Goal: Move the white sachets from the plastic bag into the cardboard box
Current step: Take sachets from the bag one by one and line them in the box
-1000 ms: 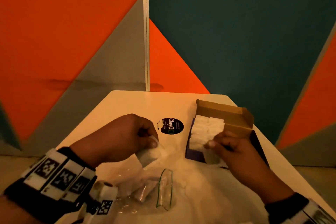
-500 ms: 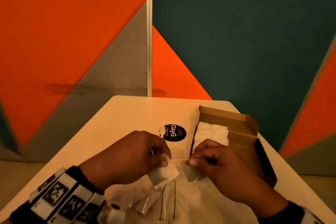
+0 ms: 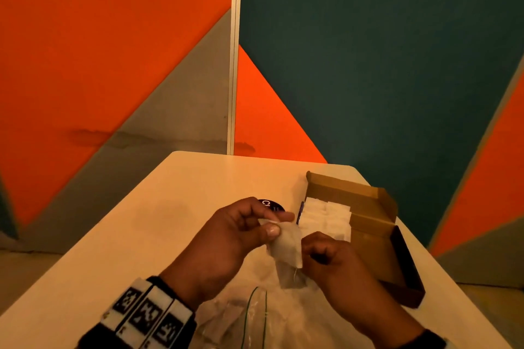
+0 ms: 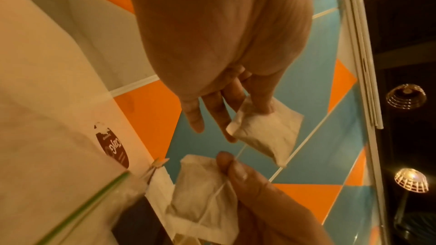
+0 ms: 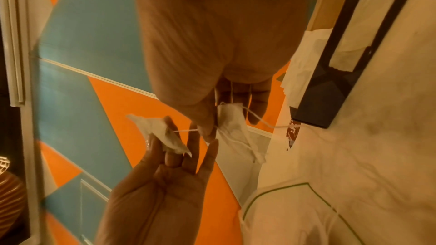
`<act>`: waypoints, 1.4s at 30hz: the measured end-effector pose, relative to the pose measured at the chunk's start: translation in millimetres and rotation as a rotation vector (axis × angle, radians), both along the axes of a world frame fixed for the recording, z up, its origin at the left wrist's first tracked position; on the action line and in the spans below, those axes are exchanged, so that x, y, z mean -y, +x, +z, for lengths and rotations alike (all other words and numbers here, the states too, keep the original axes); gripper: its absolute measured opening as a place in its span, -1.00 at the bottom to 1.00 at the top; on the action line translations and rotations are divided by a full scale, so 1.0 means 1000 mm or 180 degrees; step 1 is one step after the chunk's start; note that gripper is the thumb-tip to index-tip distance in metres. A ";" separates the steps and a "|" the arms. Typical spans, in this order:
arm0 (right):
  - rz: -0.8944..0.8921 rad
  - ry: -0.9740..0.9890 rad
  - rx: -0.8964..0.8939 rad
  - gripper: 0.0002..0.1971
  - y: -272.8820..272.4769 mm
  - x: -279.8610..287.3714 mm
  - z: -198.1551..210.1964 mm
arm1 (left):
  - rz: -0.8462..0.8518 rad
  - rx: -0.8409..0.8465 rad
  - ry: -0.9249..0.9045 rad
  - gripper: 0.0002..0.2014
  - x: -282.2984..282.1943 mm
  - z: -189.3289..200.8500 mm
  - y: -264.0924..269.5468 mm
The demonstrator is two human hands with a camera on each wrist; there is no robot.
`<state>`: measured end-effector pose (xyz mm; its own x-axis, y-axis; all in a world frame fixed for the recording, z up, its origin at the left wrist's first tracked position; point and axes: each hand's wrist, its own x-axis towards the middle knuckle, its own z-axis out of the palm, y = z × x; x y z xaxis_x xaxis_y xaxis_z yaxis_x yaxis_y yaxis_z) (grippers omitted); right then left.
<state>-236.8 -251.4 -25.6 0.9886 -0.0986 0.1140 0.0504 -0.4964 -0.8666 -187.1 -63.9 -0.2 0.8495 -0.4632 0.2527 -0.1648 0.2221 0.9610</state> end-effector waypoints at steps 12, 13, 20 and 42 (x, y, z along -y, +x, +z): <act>-0.0032 0.0426 -0.0008 -0.72 -0.018 0.001 0.006 | 0.1230 0.0201 0.0394 -0.86 -0.005 0.000 0.006; 0.0005 0.0369 0.0077 -0.71 -0.019 -0.003 0.008 | 0.1173 0.0202 0.0382 -0.86 -0.002 -0.001 0.004; -0.0141 0.0097 0.0780 -0.74 -0.016 -0.016 0.009 | 0.0818 0.0097 0.0260 -0.80 0.011 -0.008 -0.009; -0.0413 0.0875 0.0295 -0.78 -0.010 -0.018 0.004 | 0.1025 0.0778 0.1903 -0.69 -0.002 -0.008 -0.020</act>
